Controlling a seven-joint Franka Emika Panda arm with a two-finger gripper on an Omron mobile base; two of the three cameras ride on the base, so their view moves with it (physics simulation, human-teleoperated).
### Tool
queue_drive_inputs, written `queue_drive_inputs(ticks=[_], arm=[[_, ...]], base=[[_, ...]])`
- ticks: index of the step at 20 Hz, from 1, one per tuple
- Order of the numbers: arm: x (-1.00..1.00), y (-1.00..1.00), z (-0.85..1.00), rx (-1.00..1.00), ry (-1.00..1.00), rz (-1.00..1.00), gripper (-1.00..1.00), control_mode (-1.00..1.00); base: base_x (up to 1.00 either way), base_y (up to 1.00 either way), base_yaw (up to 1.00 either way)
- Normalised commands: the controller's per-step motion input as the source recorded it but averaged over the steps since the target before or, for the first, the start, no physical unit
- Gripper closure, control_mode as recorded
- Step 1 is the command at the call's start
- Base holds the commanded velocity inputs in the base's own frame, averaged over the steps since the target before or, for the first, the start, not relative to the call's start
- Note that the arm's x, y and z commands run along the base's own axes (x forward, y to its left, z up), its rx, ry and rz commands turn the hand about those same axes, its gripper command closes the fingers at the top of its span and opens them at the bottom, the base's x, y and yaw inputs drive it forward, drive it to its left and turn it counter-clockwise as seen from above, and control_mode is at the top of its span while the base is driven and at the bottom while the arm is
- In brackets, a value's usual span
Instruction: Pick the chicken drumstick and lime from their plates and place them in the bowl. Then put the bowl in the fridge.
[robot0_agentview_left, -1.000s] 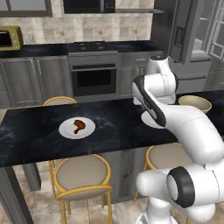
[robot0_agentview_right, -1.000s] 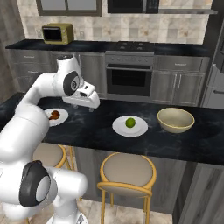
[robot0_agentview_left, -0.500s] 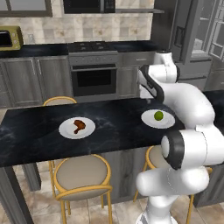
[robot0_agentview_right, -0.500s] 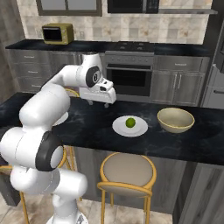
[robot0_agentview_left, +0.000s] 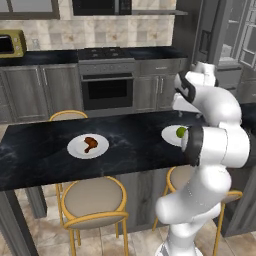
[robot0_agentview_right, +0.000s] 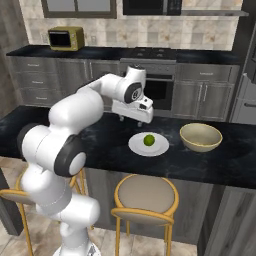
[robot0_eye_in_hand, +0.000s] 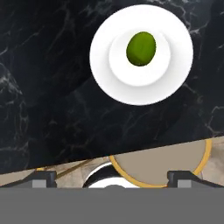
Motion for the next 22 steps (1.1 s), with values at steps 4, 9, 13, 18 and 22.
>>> queue_drive_inputs(ticks=[4,9,13,18,22], arm=[[0.23,-0.27,-0.53,0.04,-0.10,0.00,-1.00,-1.00],[0.39,-0.10,-0.40,-0.10,0.00,0.00,-1.00,-1.00],[0.35,-0.10,-0.36,-0.17,-0.02,0.00,-1.00,-1.00],[0.36,-0.16,-0.26,-0.03,0.08,0.00,-1.00,-1.00],[0.41,-0.16,-0.27,0.06,0.03,0.00,-1.00,-1.00]], base=[[0.00,0.00,0.00],[0.00,0.00,0.00],[0.00,0.00,0.00],[0.00,0.00,0.00],[0.00,0.00,0.00]])
